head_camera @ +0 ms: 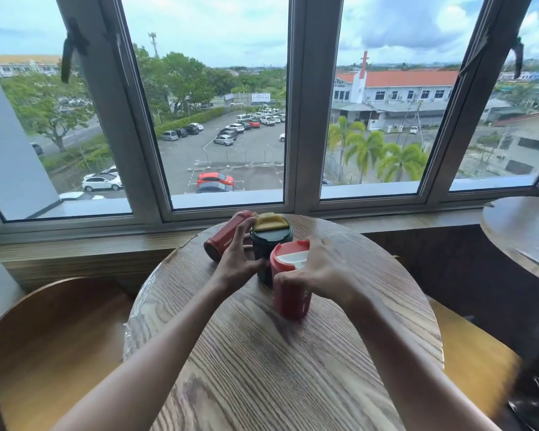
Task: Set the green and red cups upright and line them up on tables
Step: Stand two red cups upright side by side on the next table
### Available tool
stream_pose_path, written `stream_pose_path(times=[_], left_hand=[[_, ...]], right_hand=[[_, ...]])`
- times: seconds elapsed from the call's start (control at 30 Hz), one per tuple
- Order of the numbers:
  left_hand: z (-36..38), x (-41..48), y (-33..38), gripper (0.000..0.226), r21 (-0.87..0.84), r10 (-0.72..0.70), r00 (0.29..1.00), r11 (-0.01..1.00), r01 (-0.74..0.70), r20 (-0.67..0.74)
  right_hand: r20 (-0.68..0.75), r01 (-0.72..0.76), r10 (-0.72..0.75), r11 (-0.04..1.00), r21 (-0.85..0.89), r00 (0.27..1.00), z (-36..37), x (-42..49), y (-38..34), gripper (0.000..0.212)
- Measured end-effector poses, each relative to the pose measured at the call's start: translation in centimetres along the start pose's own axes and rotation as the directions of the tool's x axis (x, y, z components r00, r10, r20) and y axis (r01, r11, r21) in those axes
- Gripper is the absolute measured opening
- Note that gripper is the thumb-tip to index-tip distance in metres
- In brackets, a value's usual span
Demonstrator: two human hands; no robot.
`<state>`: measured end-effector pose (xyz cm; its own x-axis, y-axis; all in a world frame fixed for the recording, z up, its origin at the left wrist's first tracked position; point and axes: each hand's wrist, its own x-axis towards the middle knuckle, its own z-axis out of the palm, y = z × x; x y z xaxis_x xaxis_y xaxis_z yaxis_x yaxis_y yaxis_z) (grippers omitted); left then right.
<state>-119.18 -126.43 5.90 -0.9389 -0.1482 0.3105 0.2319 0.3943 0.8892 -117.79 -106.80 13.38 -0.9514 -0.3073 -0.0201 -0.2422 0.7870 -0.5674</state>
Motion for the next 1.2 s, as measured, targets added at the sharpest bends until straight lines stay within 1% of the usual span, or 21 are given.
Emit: stream_pose_path(times=[0.07,0.13,0.17,0.2,0.27,0.3,0.33,0.37,0.43,0.5,0.57,0.67,0.77,0.83,0.97,1.03,1.1,1.17,1.2], left_hand=[[-0.5,-0.1,0.4,0.068,-0.048,-0.022,0.999,0.999,0.023,0.036],[-1.2,0.2,1.1,0.052,-0.04,-0.002,1.0,0.999,0.002,-0.009],[-1.5,0.7,1.2,0.045,0.003,0.012,0.997,1.0,-0.012,-0.072],[-1.9,1.3,1.2,0.037,0.06,0.016,0.987,0.998,-0.006,-0.159],[-2.7,3.1,0.8,0.019,0.198,0.014,0.944,0.979,0.055,-0.33],[-3.1,4.1,0.6,0.019,0.266,0.014,0.928,0.959,0.092,-0.371],[-3.5,5.2,0.3,0.025,0.332,0.003,0.93,0.934,0.129,-0.369],[-3.8,6.3,-0.1,0.032,0.402,-0.041,0.944,0.898,0.178,-0.327],[-4.1,8.4,-0.7,0.048,0.548,-0.177,0.963,0.794,0.262,-0.205],[-4.0,10.1,-1.5,0.067,0.635,-0.319,0.941,0.705,0.314,-0.111],[-3.7,11.2,-2.4,0.08,0.658,-0.395,0.915,0.669,0.346,-0.08],[-3.6,12.0,-4.0,0.083,0.671,-0.417,0.904,0.644,0.366,-0.093],[-3.8,12.0,-5.2,0.081,0.679,-0.403,0.899,0.613,0.404,-0.17],[-4.2,11.3,-5.2,0.08,0.638,-0.367,0.906,0.649,0.413,-0.212],[-5.9,7.7,-4.4,0.08,0.414,-0.301,0.903,0.812,0.411,-0.306],[-6.5,5.1,-3.8,0.075,0.28,-0.26,0.903,0.889,0.362,-0.343],[-6.5,2.4,-3.0,0.071,0.104,-0.245,0.904,0.949,0.298,-0.35],[-6.1,-0.3,-2.3,0.075,-0.063,-0.243,0.906,0.97,0.236,-0.345],[-5.8,-1.5,-1.9,0.078,-0.113,-0.229,0.909,0.973,0.202,-0.349]], right_hand=[[0.035,0.014,-0.014,1.0,-0.006,0.999,-0.1,-0.1,0.2,0.105],[0.097,0.025,-0.028,0.999,0.029,0.995,-0.6,-0.1,0.3,0.106],[0.113,0.028,-0.035,0.998,0.063,0.993,-1.0,0.1,0.2,0.105],[0.1,0.034,-0.045,0.994,0.105,0.994,-1.3,0.5,0.1,0.102],[-0.007,0.054,-0.054,0.978,0.202,0.999,-1.8,1.9,-0.4,0.085],[-0.062,0.073,-0.06,0.969,0.237,0.996,-1.9,2.8,-0.8,0.072],[-0.1,0.098,-0.075,0.964,0.247,0.992,-2.0,3.7,-1.1,0.059],[-0.121,0.121,-0.095,0.965,0.233,0.988,-2.0,4.7,-1.5,0.05],[-0.121,0.149,-0.127,0.968,0.203,0.985,-2.0,6.6,-2.0,0.042],[-0.031,0.133,-0.129,0.972,0.194,0.991,-1.8,8.6,-2.4,0.043],[0.093,0.091,-0.109,0.979,0.184,0.99,-1.4,10.5,-2.4,0.044],[0.208,0.041,-0.095,0.967,0.25,0.973,-0.8,12.2,-2.0,0.04],[0.227,0.034,-0.099,0.96,0.276,0.969,-0.5,12.8,-1.6,0.033],[0.221,0.025,-0.093,0.956,0.292,0.971,-0.3,12.9,-1.5,0.034],[0.201,0.03,-0.1,0.946,0.322,0.974,0.1,12.9,-1.2,0.035],[0.192,0.042,-0.111,0.943,0.332,0.975,0.3,13.0,-0.9,0.037],[0.181,0.055,-0.122,0.939,0.339,0.976,0.5,13.0,-0.7,0.041],[0.175,0.043,-0.113,0.932,0.359,0.978,0.6,12.7,-0.5,0.042],[0.174,0.029,-0.101,0.925,0.378,0.98,0.5,12.2,-0.5,0.043]])
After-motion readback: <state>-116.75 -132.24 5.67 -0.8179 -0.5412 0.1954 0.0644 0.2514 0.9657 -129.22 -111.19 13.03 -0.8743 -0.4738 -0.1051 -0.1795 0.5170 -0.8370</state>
